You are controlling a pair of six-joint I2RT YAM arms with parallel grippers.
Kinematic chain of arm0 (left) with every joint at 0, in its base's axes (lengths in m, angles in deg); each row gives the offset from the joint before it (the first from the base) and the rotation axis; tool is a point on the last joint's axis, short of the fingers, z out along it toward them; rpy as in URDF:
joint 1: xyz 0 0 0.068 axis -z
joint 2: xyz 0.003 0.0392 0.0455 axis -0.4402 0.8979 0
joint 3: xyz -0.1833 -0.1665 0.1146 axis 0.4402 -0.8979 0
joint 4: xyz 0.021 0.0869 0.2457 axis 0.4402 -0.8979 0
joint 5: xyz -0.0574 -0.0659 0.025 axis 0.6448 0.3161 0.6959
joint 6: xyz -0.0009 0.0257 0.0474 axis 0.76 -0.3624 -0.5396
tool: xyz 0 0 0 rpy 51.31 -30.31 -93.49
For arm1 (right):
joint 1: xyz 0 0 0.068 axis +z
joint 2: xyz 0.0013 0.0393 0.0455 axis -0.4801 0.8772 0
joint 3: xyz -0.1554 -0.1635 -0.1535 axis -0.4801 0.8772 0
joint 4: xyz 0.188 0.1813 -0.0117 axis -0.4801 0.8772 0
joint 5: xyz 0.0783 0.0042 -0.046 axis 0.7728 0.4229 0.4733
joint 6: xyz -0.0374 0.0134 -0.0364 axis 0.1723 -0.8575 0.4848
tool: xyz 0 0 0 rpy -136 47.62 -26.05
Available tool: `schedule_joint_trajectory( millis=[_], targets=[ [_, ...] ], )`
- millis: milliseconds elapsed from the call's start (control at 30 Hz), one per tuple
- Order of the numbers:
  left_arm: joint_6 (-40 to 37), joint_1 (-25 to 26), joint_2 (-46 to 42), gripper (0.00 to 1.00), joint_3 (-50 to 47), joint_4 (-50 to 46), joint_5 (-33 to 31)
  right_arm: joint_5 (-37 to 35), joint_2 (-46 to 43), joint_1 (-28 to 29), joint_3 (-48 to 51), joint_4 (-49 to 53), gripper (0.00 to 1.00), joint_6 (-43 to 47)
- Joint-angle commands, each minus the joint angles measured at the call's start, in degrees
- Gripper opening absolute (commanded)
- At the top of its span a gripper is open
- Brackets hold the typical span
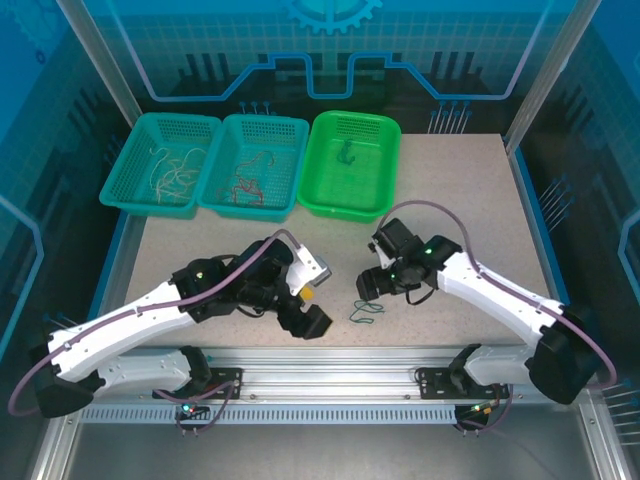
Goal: Untangle the cables
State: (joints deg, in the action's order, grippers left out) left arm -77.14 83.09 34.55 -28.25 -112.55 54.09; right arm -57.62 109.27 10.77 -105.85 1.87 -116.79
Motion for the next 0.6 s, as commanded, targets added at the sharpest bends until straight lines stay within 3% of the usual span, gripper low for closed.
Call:
schedule_joint_trajectory(
  millis=[0, 33, 67, 200, 567],
  targets=[
    [-3.44, 1.0, -1.03, 0.87, 0.11, -0.24, 1.35, 1.85, 4.43, 0.79, -0.61, 2.6, 0.84, -0.3],
    [-3.51, 1.04, -1.11, 0.88, 0.11, -0.93, 0.99, 1.88, 6.61, 0.79, -1.61, 3.83, 0.85, -1.35],
    [-3.57, 1.04, -1.4, 0.88, -0.14, -1.11, 0.76, 3.23, 8.45, 0.77, -2.68, 4.41, 0.94, -1.75],
    [-2.77, 1.04, -2.13, 0.88, -1.38, 0.14, 0.22, 4.96, 13.64, 1.63, -6.53, 8.17, 1.0, -2.88],
    [-1.08, 1.04, -2.79, 0.89, -3.82, 1.91, -0.12, 8.73, 21.17, 1.07, -6.51, 8.49, 1.0, -3.93]
  ],
)
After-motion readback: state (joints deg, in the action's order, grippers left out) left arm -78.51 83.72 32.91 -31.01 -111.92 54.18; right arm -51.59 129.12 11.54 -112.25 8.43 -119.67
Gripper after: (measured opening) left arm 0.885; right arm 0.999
